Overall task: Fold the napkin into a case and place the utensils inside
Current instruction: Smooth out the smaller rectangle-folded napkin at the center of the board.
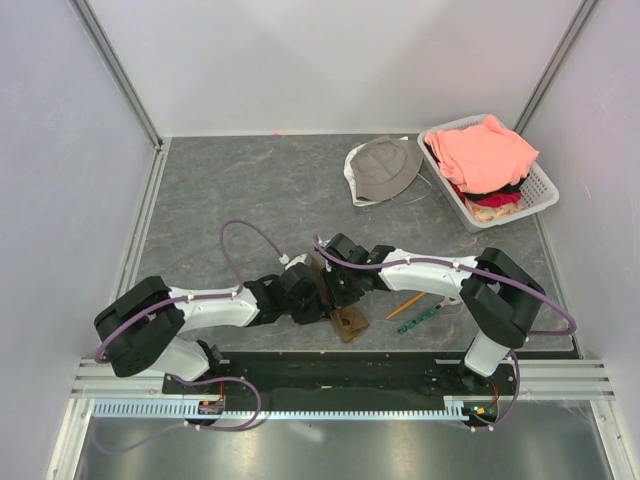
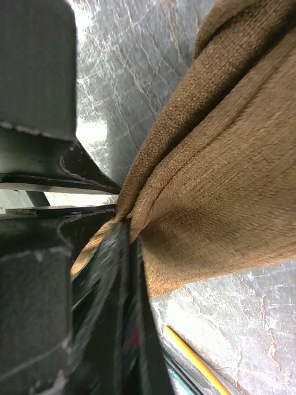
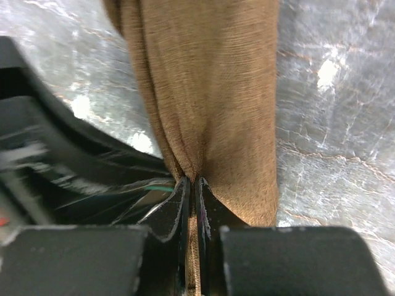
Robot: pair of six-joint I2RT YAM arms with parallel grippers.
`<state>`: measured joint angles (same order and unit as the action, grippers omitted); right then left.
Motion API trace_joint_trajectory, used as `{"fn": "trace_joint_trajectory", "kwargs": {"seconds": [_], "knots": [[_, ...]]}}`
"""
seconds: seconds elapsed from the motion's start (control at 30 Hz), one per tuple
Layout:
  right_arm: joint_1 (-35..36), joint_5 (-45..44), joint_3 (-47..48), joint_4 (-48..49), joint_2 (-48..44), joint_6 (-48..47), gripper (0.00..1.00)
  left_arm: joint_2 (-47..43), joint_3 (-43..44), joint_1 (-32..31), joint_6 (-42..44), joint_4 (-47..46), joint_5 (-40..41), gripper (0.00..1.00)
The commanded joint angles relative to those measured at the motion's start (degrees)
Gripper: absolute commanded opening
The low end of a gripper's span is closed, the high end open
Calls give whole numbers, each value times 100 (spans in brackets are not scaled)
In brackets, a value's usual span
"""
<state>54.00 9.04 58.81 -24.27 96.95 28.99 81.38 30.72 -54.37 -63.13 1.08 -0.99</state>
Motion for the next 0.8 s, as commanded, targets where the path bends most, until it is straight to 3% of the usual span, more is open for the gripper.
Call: {"fn": "trace_joint_trajectory", "kwargs": {"seconds": [0.0, 0.23, 0.37, 0.57, 0.77], "knots": [[49, 72, -308, 537, -62, 300, 13, -69, -57, -48, -138, 321, 380, 19], [41, -121, -458, 555, -159, 186, 25, -1396, 144, 391, 362, 1437, 162, 24], [41, -165, -537, 616, -237, 221, 33, -1775, 338, 1470, 828, 1483, -243, 24], [41, -148, -519, 669, -352, 309, 42, -599, 1164, 1781, 1207, 931, -858, 21], [23, -113, -370, 626, -527, 370, 48, 246, 989, 1772, 1084, 78, -1131, 20]]}}
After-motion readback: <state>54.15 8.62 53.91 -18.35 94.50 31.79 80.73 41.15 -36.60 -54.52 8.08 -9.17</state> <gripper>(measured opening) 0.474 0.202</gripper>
